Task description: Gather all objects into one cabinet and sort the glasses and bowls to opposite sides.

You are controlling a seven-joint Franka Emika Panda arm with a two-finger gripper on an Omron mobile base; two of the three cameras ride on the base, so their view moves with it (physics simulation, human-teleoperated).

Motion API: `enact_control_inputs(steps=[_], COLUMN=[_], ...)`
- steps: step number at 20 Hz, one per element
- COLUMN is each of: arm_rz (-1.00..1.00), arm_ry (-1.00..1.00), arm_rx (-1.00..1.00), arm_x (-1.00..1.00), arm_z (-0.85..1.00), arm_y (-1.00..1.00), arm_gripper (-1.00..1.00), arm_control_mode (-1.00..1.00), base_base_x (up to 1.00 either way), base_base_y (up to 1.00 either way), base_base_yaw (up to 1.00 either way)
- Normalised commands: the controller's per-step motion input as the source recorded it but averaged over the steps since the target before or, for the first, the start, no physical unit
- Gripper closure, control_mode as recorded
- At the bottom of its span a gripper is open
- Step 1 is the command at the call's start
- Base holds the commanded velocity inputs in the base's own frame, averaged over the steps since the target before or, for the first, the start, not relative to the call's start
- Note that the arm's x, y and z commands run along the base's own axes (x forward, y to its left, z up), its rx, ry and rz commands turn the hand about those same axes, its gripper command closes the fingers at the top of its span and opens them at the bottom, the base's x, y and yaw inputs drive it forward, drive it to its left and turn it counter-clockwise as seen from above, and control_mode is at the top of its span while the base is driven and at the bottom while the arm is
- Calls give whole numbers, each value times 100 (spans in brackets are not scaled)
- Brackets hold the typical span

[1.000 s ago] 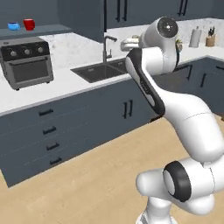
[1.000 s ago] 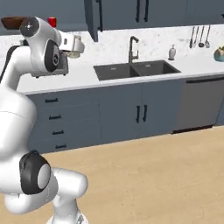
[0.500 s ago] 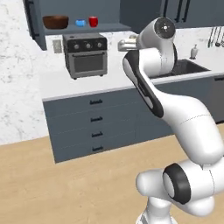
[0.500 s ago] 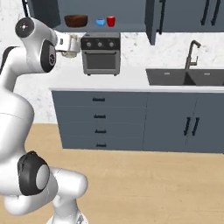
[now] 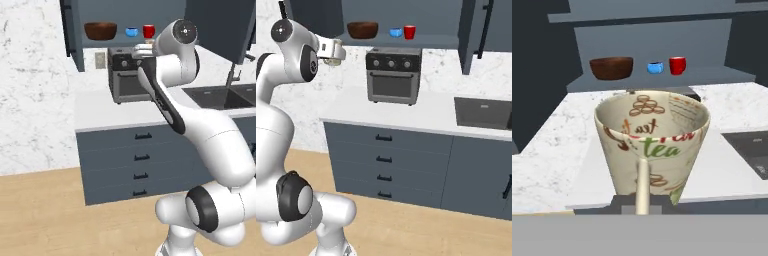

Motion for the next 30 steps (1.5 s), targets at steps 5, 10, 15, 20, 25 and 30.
enact_control_inputs(steps=[5,10,15,20,25,30], arm_rz=[0,0,0,0,0,0], arm_ry=[0,0,0,0,0,0], arm_rx=[0,0,0,0,0,0], arm_x=[0,0,0,0,0,0], arm_z=[0,0,0,0,0,0], arm_y=[0,0,0,0,0,0], arm_gripper=[100,100,100,100,100,100], arm_control_mode=[100,100,100,100,100,100], base_base_x=[100,99,98,98,30,0], base_base_y=[-71,-100,-67,10,13,0], base_base_yaw=[18,13,15,26,25,18])
